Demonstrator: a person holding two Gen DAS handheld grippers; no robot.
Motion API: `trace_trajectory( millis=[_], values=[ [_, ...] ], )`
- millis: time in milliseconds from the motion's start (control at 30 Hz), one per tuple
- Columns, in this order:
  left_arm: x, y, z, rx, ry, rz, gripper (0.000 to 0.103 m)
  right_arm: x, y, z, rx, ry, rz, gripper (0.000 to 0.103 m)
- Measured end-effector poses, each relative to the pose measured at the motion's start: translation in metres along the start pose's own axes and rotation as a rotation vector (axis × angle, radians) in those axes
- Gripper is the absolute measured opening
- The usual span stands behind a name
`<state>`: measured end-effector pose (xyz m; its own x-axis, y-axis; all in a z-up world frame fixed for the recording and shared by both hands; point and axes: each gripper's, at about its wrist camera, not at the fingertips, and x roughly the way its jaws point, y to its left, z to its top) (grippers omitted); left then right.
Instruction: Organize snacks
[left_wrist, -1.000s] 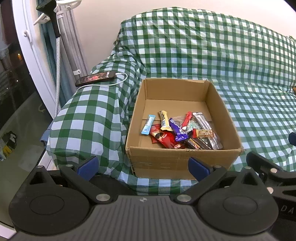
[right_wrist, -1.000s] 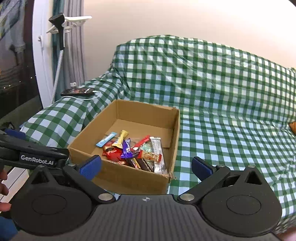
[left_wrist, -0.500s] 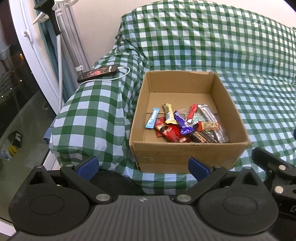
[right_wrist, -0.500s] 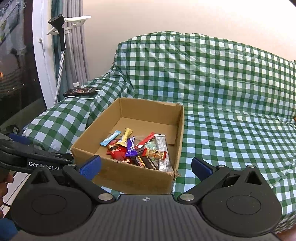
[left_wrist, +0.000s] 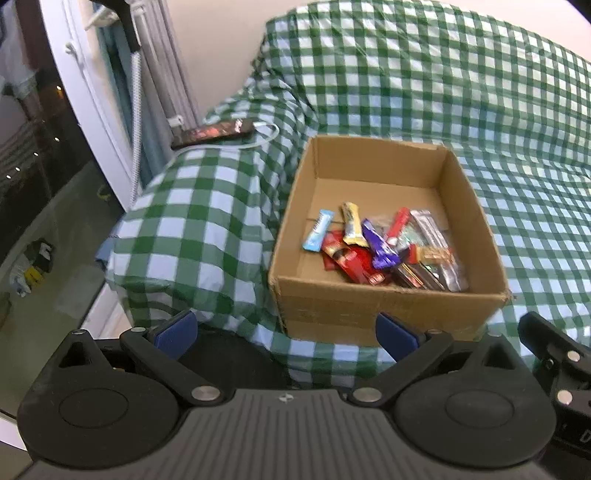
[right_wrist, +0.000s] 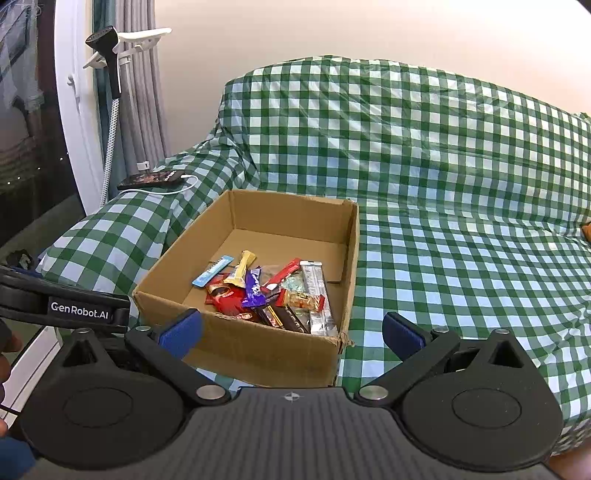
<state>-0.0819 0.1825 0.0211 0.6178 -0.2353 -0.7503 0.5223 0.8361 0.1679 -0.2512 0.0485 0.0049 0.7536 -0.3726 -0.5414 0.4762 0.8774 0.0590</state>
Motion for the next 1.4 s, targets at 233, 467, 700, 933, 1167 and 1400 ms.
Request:
trace_trajectory(
  millis=[233, 467, 700, 933, 1167, 1400],
  values=[
    [-0.0026, -0.0068, -0.004, 0.056, 0.02, -0.066, 0.103, 0.0007, -0.002, -0.0005, 0.004, 0.003, -0.001, 0.103],
    [0.0002, -0.0032, -0.0025, 0.037, 0.023, -0.054, 0.103, 0.0032, -0.0024, -0.0014, 0.003, 0.018, -0.004, 0.103],
    [0.0002, -0.0024, -0.0021, 0.035, 0.026, -0.055, 0.103, 0.0041, -0.0026, -0.0013, 0.004, 0.021, -0.005, 0.103],
    [0.0007, -0.0016, -0.0016, 0.036, 0.029, -0.054, 0.103, 0.0039, -0.0024, -0.0015, 0.004, 0.021, -0.005, 0.103],
    [0.0008, -0.0009, -0.0017, 0.037, 0.03, -0.053, 0.103, 0.0042, -0.0027, -0.002, 0.004, 0.021, -0.005, 0.103],
    [-0.0015, 0.0002, -0.0032, 0.027, 0.009, -0.048, 0.103, 0.0044, -0.0026, -0.0018, 0.005, 0.022, -0.004, 0.103]
  ],
)
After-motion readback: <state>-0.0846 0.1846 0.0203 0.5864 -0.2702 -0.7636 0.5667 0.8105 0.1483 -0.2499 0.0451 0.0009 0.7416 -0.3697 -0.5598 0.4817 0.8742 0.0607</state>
